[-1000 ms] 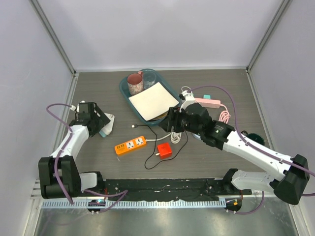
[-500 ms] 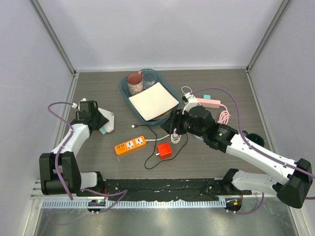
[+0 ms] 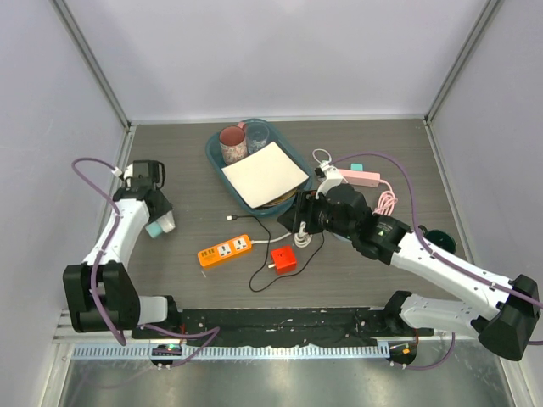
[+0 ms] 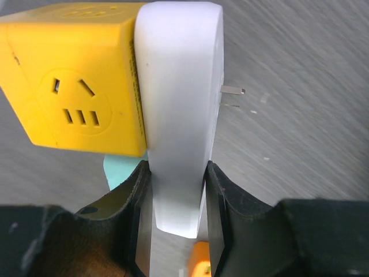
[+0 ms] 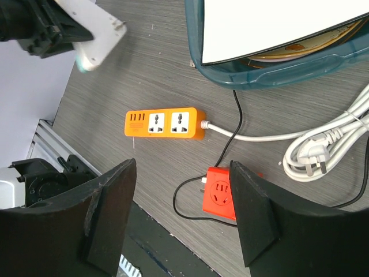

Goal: Pull the plug off the socket

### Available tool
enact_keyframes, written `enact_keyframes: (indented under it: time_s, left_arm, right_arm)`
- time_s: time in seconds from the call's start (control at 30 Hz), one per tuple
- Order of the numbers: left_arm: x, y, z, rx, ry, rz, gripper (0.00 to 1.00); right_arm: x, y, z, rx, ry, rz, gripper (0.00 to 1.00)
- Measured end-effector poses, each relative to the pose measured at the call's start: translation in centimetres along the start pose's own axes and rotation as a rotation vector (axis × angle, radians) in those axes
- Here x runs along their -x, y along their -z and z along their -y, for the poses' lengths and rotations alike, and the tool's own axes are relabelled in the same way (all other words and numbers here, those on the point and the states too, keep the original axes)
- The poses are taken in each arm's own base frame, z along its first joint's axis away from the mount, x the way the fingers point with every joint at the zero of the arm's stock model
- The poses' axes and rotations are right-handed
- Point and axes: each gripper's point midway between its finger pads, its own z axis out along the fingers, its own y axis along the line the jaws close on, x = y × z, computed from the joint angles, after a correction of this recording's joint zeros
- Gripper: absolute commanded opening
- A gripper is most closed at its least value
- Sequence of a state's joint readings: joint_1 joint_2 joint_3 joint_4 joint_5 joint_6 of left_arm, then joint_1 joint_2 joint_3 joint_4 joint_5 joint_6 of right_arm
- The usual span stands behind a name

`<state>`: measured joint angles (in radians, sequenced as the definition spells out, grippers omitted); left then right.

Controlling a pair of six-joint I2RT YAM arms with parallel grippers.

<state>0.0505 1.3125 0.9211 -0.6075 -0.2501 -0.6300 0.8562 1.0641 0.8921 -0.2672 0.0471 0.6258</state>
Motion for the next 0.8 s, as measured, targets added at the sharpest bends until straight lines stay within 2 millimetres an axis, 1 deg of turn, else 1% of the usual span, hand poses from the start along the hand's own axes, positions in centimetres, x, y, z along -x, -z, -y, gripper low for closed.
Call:
enact_keyframes:
  time_s: [0.1,0.2,0.3,0.4,0.6,0.7,0.8]
  left_arm:
    - [1.8,1.6,-2.1,0.130,-0.082,0.044,0.00]
    - [3.5,3.1,-3.6,0.235,-0.160,0.091,0.00]
    - [4.0,3.7,-4.8,0.329,-0.243,0.099,0.00]
    - [3.0,3.4,-5.2,0.401,-0.351,0.063,0.00]
    - [0.2,1.9,-4.2,0.503,-0.565,-0.007,0.00]
    - [-1.2,1.1,-3.6,0.518,-0.631,-0.045,0.00]
    - [-1.5,1.2,-3.0,0.528,-0.663,-0.045,0.04]
  right_arm:
    - [0.0,0.0,0.2,-0.009,0.001,0.001,0.75]
    - [0.0,0.0,0.3,-0.016,0.000,0.005,0.76]
    - [0.1,0.0,0.4,-0.023,0.000,0.009,0.77]
    - [0.2,-0.1,0.6,-0.030,0.000,0.013,0.77]
    - [0.2,-0.1,0.8,-0.041,0.000,0.014,0.77]
    - [0.0,0.0,0.9,-0.045,0.000,0.009,0.77]
    - [0.0,0.1,1.0,-0.050,0.000,0.008,0.77]
